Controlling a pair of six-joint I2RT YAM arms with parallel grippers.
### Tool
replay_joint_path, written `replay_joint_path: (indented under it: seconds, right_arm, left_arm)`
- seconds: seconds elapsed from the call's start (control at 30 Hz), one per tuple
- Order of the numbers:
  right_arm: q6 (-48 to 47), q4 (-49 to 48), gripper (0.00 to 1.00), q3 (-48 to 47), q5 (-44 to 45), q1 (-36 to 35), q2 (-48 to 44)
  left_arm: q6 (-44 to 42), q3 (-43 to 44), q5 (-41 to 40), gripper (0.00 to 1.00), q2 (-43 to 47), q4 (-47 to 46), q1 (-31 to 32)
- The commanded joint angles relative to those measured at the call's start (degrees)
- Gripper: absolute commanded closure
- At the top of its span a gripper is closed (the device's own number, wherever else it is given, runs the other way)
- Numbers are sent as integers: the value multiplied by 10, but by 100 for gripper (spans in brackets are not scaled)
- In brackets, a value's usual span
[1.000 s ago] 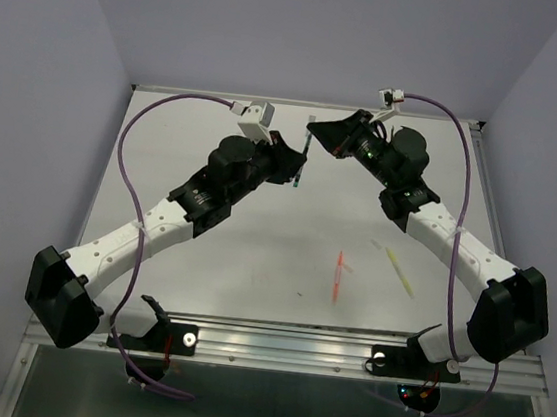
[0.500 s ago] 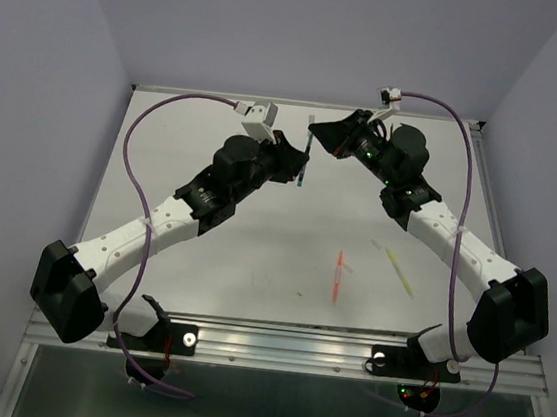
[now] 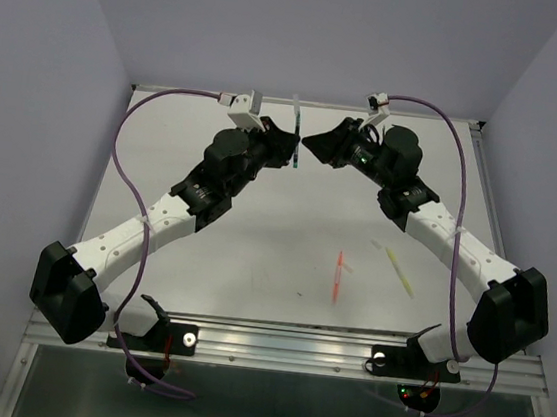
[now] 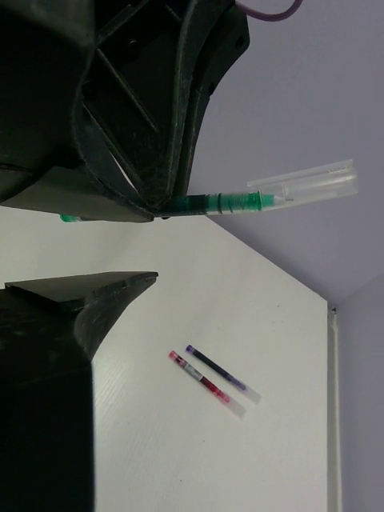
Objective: Insert the pens into the pen caps
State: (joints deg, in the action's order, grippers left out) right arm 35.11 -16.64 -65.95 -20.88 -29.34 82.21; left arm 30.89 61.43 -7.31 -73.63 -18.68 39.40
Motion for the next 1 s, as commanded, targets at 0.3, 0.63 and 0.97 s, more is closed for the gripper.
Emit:
replay_joint_path:
  seconds: [0.3,0.63,0.97]
  right_arm:
    - [-79,43,42,-55,43,-4,-43]
    - [-123,84,33,-120,30,2,-32]
    - [-133,122,31,-181,70,2,22]
  left_arm:
    - [-76,21,51,100,3,-10,2]
    - [-99,18,78,100,-9,7,2]
    - [-117,17,114,100,-3,7,2]
